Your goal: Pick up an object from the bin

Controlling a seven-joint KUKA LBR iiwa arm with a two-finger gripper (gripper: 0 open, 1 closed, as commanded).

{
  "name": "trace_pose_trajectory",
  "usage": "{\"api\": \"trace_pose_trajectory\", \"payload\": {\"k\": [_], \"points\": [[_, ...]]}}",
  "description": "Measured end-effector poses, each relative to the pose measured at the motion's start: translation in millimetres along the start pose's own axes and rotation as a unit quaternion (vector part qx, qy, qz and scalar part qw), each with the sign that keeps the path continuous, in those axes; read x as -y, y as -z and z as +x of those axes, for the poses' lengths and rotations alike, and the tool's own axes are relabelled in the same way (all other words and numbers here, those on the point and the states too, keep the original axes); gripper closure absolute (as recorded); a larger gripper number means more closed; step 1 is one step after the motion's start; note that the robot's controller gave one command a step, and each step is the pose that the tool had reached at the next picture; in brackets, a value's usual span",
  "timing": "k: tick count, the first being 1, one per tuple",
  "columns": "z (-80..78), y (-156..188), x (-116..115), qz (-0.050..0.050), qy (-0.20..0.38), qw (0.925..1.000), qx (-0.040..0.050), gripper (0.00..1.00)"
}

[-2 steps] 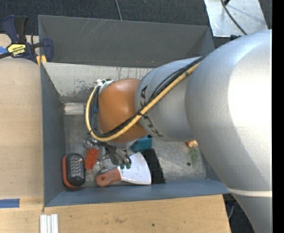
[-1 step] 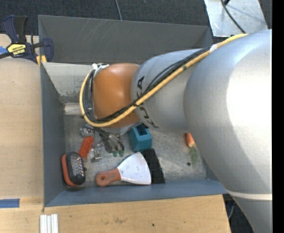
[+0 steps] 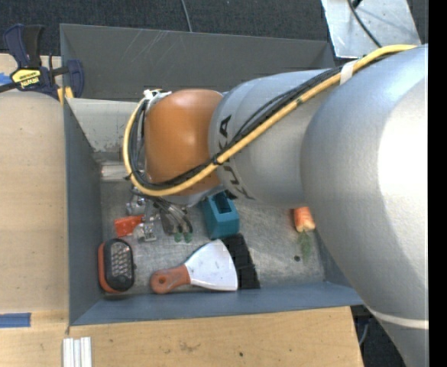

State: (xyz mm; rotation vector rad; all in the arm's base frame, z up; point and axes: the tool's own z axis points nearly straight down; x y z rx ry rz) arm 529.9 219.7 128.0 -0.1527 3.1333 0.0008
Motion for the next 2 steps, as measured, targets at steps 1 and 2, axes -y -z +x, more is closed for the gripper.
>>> {"api": "trace_pose_trajectory", "payload": {"k": [1,2], "points": [[32.6,17,-6,0.0,0.001,1.0,-0.002,1.0],[10.5,76,-3,0.0,0.0,1.0,-0.0031,1.0]]}}
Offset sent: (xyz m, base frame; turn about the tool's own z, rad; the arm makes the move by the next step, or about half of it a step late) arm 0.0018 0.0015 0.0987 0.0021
